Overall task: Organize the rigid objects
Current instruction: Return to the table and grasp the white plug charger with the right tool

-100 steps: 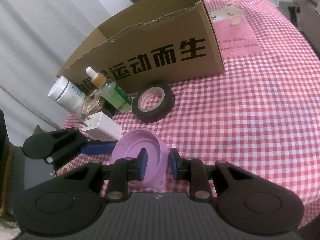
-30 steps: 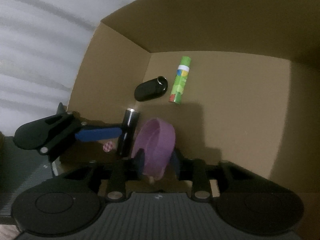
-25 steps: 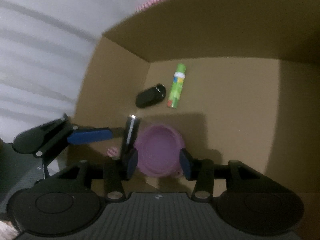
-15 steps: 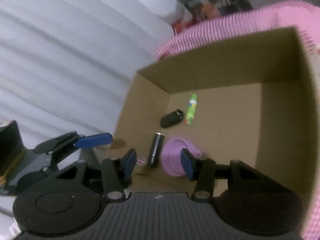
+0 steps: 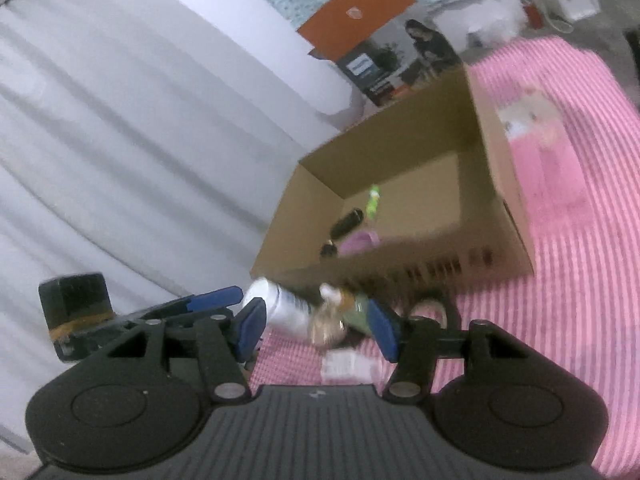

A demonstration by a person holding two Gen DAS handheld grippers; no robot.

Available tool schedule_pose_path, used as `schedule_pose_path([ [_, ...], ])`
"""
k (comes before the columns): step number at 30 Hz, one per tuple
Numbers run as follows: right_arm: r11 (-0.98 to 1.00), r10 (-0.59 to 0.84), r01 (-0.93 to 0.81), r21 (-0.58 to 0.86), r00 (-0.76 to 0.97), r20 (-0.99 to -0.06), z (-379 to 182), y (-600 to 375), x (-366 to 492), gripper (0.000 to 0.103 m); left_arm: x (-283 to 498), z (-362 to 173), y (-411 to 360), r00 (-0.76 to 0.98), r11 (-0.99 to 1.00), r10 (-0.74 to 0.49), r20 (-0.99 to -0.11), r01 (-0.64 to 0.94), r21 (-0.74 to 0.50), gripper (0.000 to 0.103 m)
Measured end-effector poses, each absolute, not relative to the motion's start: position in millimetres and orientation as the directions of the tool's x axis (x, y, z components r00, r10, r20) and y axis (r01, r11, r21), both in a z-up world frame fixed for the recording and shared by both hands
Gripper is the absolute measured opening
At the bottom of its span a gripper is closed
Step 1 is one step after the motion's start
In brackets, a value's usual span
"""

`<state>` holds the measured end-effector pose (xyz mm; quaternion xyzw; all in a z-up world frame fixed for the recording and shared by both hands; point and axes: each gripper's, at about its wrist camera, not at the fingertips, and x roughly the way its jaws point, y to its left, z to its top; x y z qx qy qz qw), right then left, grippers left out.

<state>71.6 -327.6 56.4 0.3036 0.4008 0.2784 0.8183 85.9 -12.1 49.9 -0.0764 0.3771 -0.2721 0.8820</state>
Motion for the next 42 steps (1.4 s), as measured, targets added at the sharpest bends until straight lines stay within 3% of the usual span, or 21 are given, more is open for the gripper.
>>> schedule_pose_path([
  [6,0.675,0.677,-0.136,0.725,0.507,-0.534,20,-308,72,0.059,65,17,-38,0.664,0.924,-0.314,-0.679,0.379,-0.057,0.102],
  [10,0.705,0.653,-0.13,0.697,0.501,-0.568,6,-289,83,0.059,67,-5,-54,0.646,0.913,-0.273,-0.713,0.407,0.018,0.102],
  [13,0.722,0.645,-0.13,0.68,0.485,-0.591,-8,-277,91,0.058,67,-18,-60,0.617,0.905,-0.26,-0.743,0.424,0.036,0.097],
  [17,0.732,0.648,-0.129,0.669,0.438,-0.623,-27,-259,105,0.049,75,-30,-61,0.583,0.896,-0.254,-0.772,0.443,0.04,0.091],
  [19,0.733,0.651,-0.132,0.667,0.421,-0.632,-34,-253,109,0.045,80,-35,-60,0.559,0.898,-0.254,-0.789,0.439,0.022,0.076],
  [23,0.715,0.674,-0.152,0.682,0.407,-0.616,-37,-246,109,0.033,90,-41,-54,0.524,0.895,-0.283,-0.803,0.445,-0.025,0.061],
  [27,0.712,0.679,-0.163,0.683,0.405,-0.612,-37,-242,108,0.028,90,-44,-52,0.517,0.888,-0.312,-0.797,0.457,-0.052,0.047],
  [42,0.687,0.689,-0.099,0.72,0.402,-0.603,-38,-268,92,0.029,83,-49,-72,0.498,0.859,-0.328,-0.803,0.512,-0.033,0.048],
])
